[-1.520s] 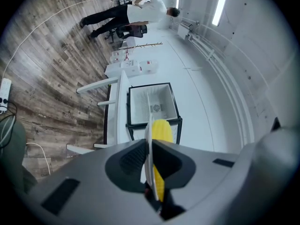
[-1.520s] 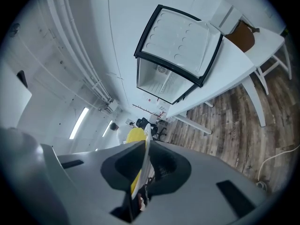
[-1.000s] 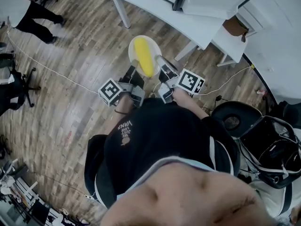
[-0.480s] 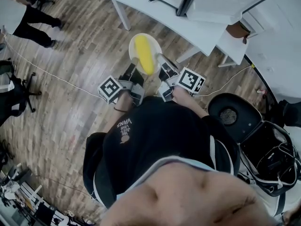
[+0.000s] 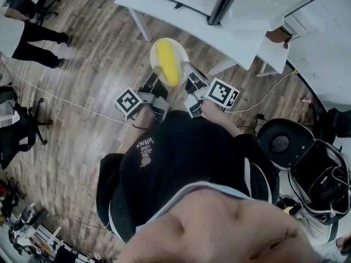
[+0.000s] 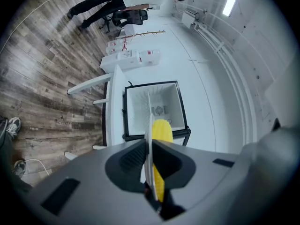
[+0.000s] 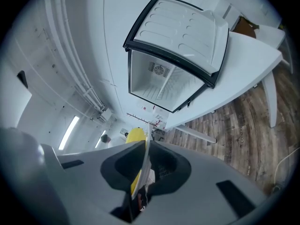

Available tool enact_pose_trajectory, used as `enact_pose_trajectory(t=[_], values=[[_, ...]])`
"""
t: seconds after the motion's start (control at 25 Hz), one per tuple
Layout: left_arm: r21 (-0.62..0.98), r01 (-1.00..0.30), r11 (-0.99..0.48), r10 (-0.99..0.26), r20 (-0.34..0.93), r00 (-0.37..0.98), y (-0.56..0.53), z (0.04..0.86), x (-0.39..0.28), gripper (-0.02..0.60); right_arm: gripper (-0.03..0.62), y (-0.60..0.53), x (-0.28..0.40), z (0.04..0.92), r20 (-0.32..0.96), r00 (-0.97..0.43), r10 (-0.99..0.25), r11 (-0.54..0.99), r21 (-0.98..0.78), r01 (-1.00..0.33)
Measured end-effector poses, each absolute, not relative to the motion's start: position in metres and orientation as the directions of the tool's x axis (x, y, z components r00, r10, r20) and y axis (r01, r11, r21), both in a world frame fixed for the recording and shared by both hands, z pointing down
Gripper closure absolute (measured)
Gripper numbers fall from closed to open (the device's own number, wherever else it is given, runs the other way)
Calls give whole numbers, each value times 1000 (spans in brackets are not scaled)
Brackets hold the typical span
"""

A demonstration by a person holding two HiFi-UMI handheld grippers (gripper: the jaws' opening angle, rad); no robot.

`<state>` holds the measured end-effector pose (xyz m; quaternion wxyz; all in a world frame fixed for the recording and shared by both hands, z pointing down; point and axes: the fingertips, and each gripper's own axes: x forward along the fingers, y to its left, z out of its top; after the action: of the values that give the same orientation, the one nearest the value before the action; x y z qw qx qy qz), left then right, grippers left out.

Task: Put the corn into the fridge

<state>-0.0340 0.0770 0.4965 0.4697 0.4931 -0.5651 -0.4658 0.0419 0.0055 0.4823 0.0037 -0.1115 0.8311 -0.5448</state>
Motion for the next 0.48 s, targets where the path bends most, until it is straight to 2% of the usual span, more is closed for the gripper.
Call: enact_pose_trajectory(t=[0.48], values=[[990, -123, 71, -997, 74, 20, 62, 499, -93, 540, 562, -3, -10, 482, 116, -952, -282, 364, -905, -218]])
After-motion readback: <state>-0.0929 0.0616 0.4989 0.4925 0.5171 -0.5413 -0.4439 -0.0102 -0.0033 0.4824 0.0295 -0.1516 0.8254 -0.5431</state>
